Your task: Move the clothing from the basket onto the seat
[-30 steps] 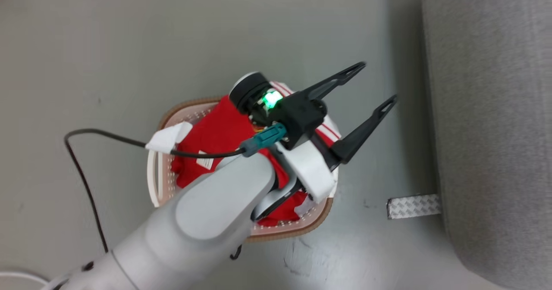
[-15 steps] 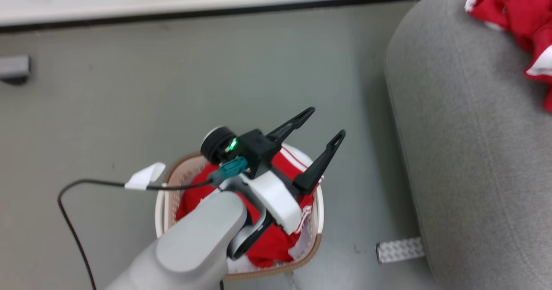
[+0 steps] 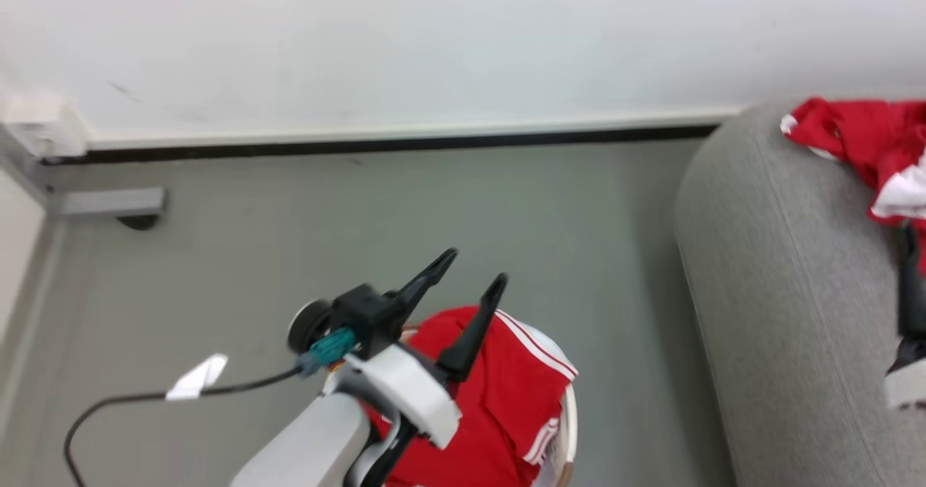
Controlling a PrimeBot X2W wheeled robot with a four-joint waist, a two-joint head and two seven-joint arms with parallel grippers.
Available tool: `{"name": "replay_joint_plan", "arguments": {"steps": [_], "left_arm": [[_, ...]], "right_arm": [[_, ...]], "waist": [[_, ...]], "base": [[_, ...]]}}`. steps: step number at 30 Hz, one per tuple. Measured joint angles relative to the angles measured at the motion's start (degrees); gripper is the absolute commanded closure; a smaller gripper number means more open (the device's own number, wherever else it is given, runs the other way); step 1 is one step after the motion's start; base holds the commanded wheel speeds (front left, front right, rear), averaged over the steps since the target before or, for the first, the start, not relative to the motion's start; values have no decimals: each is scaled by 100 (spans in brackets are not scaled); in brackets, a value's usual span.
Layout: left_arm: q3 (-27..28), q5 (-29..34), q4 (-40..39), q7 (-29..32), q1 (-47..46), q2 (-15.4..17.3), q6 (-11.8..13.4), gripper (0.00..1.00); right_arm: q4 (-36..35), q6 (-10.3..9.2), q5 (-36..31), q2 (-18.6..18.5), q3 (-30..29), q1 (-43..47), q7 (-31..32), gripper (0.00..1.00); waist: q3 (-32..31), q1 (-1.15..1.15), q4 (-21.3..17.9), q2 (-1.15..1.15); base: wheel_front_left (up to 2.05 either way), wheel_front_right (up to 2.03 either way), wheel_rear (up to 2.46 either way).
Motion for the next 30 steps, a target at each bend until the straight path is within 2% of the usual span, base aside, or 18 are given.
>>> {"name": "replay_joint_plan", "arguments": {"steps": [9,17,23,30], "left_arm": [[809,224,-13,0,1018,89,69,0],[1804,639,-207,0,1850,-53,167,0],[2468,949,-298,0,2316,-252,32,0],[3105,1269,-426,0,2568,-508,-127,0]], "right_arm": [[-31,0,53,422,114,755,0,0],[44,0,-96,787,220,1324,0,0],[66,1,-250,1100,319,1569,0,0],[68,1,-347,1271,437,1662,0,0]], "waist": [[-548,0,395,0],[-876,1,684,0],[-1026,1,798,0],[-1090,1,770,0]], "base": [[0,0,0],[0,0,0],[0,0,0],[0,0,0]]}}
